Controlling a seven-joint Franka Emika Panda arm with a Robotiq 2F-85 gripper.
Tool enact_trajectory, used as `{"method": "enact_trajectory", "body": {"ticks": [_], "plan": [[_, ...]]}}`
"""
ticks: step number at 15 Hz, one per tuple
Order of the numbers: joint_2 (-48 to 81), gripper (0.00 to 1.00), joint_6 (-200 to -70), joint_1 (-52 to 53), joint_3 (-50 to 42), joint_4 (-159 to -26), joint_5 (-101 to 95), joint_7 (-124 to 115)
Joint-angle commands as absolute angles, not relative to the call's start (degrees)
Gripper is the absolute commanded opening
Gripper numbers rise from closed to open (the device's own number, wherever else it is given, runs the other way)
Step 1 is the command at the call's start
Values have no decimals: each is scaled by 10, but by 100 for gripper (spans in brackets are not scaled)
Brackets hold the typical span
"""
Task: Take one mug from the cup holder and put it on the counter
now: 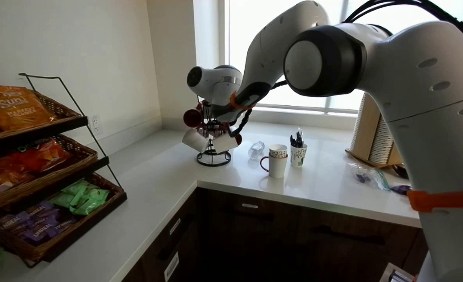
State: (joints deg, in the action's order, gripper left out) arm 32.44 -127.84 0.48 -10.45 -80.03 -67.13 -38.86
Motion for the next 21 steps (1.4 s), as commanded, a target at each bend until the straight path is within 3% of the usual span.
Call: {"method": "enact_trajectory", "body": {"ticks": [1, 3, 7, 9, 10, 15, 21], "plan": [[345, 93, -1255, 15, -107, -786, -702, -418], [347, 77, -1252, 15, -106, -787, -709, -422], [349, 59, -1239, 15, -105, -786, -723, -437], [348, 58, -1234, 15, -105, -787, -732, -444], [348, 51, -1233, 14, -104, -787, -735, -447], [348, 46, -1230, 13, -99, -785, -751, -460], [350, 30, -1232, 13, -92, -784, -755, -462]]}}
